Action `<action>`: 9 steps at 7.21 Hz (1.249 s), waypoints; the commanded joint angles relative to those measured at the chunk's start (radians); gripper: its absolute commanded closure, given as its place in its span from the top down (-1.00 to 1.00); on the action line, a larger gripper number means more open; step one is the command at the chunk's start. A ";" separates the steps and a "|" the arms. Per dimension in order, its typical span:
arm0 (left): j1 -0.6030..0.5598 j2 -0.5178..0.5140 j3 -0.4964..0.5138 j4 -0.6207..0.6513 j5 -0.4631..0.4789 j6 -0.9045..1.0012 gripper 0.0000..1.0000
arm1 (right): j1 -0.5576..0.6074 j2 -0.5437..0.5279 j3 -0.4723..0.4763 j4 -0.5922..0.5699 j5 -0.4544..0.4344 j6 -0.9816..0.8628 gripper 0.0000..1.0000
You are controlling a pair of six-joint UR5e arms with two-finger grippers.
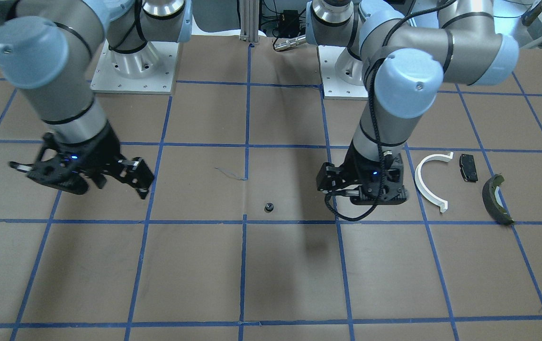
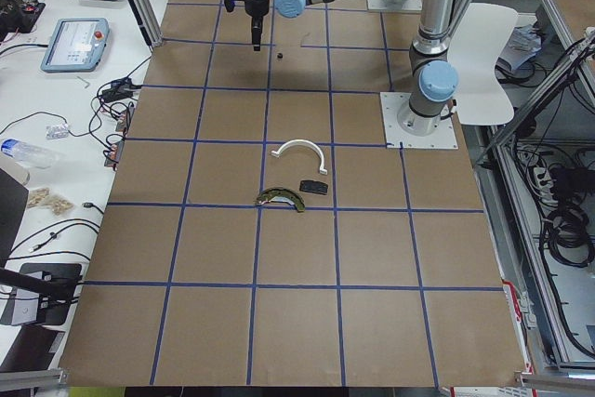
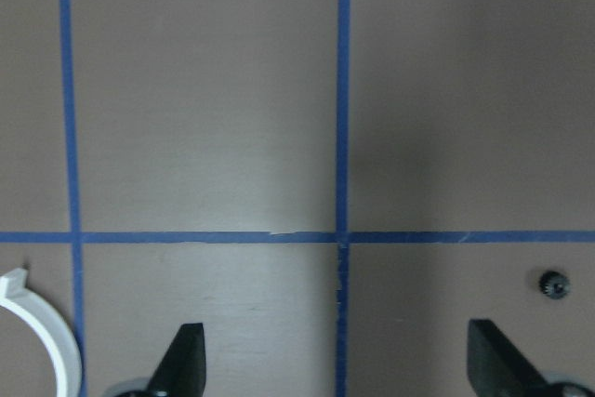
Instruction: Place bearing gear from tray to pile
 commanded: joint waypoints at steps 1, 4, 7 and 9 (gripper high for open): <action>-0.102 -0.114 0.000 0.111 -0.051 -0.119 1.00 | -0.195 -0.026 -0.001 0.015 -0.076 -0.302 1.00; -0.185 -0.252 0.000 0.246 -0.054 -0.190 1.00 | -0.535 -0.005 0.009 0.009 -0.072 -0.803 1.00; -0.221 -0.303 -0.040 0.252 -0.050 -0.190 1.00 | -0.799 0.175 0.006 -0.118 -0.056 -1.194 1.00; -0.221 -0.291 -0.071 0.252 -0.042 -0.179 1.00 | -0.861 0.320 0.006 -0.291 -0.058 -1.372 0.99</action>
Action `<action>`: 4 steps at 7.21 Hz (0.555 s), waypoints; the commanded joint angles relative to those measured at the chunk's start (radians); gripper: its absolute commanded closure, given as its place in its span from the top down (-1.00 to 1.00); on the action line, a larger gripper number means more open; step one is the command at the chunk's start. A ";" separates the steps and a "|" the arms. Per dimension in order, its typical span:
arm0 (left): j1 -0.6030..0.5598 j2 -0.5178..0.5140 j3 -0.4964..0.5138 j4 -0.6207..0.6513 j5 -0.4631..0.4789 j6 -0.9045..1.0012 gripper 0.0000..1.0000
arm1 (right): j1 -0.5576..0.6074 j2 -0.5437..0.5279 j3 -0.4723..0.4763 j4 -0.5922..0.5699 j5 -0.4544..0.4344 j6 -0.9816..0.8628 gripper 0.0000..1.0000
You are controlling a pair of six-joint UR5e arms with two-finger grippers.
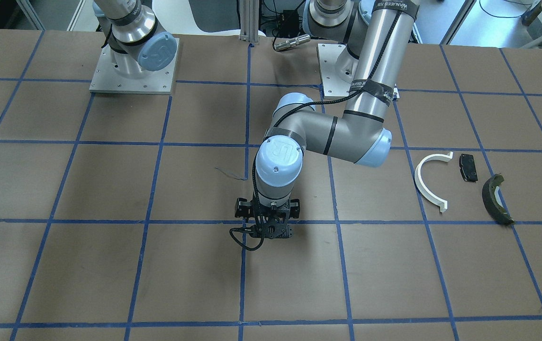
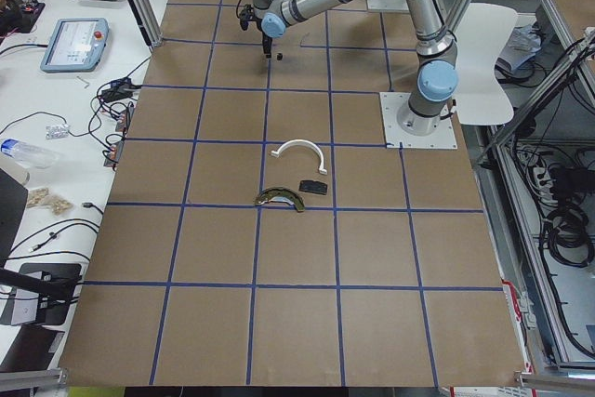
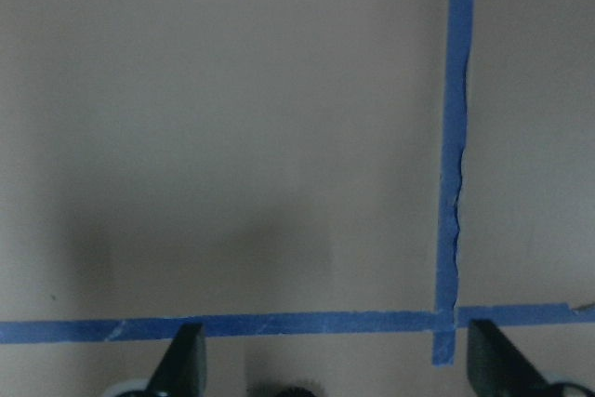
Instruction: Place bearing gear from tray to pile
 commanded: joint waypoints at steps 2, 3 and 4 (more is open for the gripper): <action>0.000 -0.001 -0.019 -0.017 -0.002 0.006 1.00 | -0.070 0.163 -0.001 -0.155 -0.006 -0.156 0.86; -0.001 0.008 -0.022 -0.042 -0.002 0.006 0.88 | -0.079 0.188 -0.001 -0.182 -0.003 -0.157 0.85; 0.000 0.009 -0.028 -0.047 -0.002 0.006 0.67 | -0.079 0.200 0.001 -0.199 -0.009 -0.171 0.79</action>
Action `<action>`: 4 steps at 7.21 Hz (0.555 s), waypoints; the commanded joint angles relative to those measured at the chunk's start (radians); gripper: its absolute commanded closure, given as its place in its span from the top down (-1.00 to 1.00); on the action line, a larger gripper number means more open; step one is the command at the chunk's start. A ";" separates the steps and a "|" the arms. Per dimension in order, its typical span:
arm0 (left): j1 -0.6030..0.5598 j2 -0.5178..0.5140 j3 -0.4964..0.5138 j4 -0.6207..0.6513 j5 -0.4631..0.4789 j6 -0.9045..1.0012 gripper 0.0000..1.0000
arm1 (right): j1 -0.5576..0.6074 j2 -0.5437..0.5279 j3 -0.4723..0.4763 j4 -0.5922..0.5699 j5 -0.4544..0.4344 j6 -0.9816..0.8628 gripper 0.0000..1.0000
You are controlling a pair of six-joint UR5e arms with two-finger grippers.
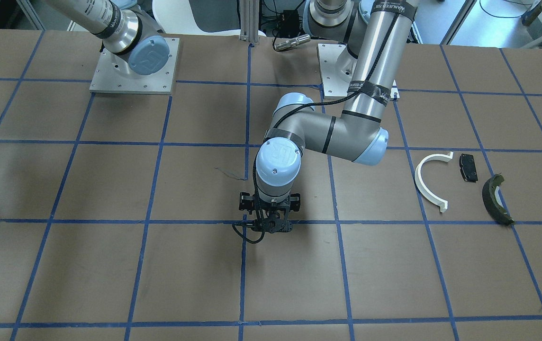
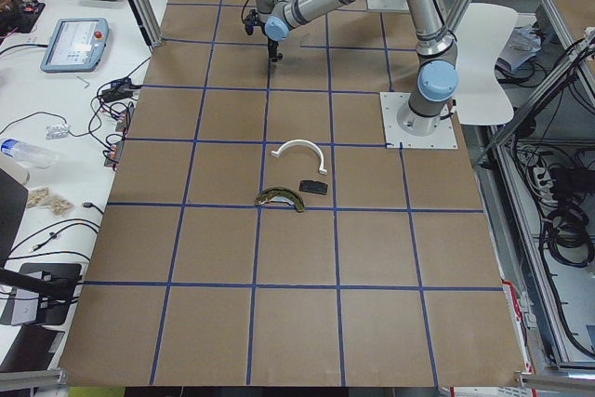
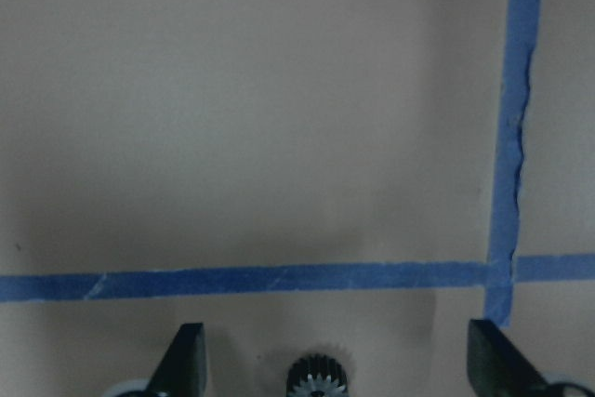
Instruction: Place bearing gear from tray to pile
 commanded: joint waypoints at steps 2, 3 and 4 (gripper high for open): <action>0.001 0.003 -0.006 -0.024 -0.001 0.000 0.29 | -0.006 0.022 0.001 -0.027 -0.004 -0.012 0.70; -0.001 0.008 -0.008 -0.044 -0.001 -0.001 0.23 | -0.006 0.021 0.001 -0.027 -0.006 -0.006 0.55; -0.001 0.012 -0.006 -0.053 -0.001 -0.003 -0.01 | -0.006 0.019 0.000 -0.026 -0.009 -0.006 0.47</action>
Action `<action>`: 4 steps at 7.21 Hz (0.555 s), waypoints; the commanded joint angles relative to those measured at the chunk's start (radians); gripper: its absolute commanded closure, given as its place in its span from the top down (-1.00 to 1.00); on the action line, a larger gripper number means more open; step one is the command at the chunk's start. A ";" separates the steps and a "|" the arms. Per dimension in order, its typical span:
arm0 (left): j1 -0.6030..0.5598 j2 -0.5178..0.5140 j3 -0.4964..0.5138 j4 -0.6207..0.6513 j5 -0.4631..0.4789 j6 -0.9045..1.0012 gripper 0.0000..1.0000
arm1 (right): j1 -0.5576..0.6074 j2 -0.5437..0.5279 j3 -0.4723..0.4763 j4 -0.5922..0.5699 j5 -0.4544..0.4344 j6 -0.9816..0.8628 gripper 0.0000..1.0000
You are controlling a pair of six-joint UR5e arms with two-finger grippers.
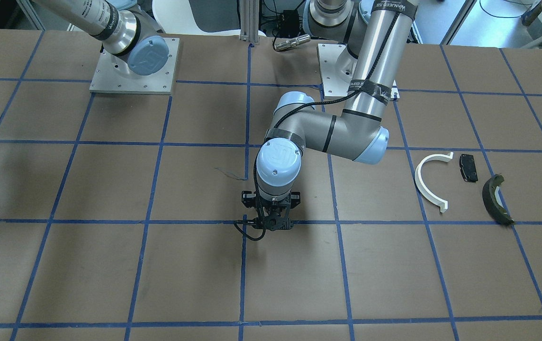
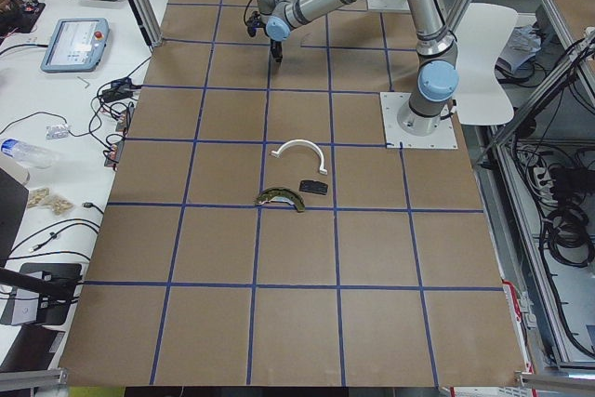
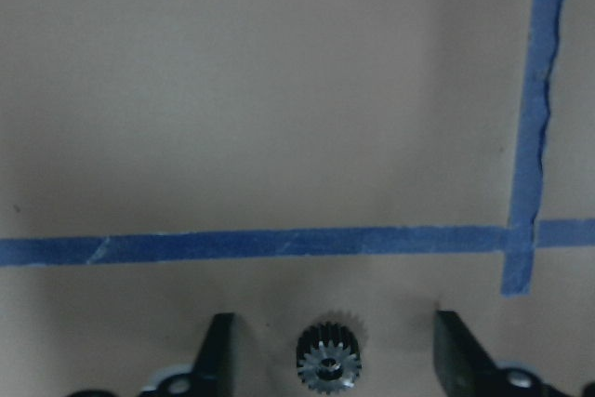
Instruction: Place bearing gear from tray to pile
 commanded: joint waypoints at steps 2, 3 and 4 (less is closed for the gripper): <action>0.004 0.002 0.005 -0.017 0.000 -0.002 -1.00 | 0.000 -0.003 0.000 0.002 -0.006 0.008 0.23; 0.005 0.001 0.008 -0.018 0.002 0.004 -1.00 | 0.000 -0.003 -0.001 0.004 -0.006 0.010 0.11; 0.007 -0.005 0.019 -0.018 0.003 0.006 -1.00 | 0.000 -0.003 -0.001 0.010 -0.006 0.010 0.01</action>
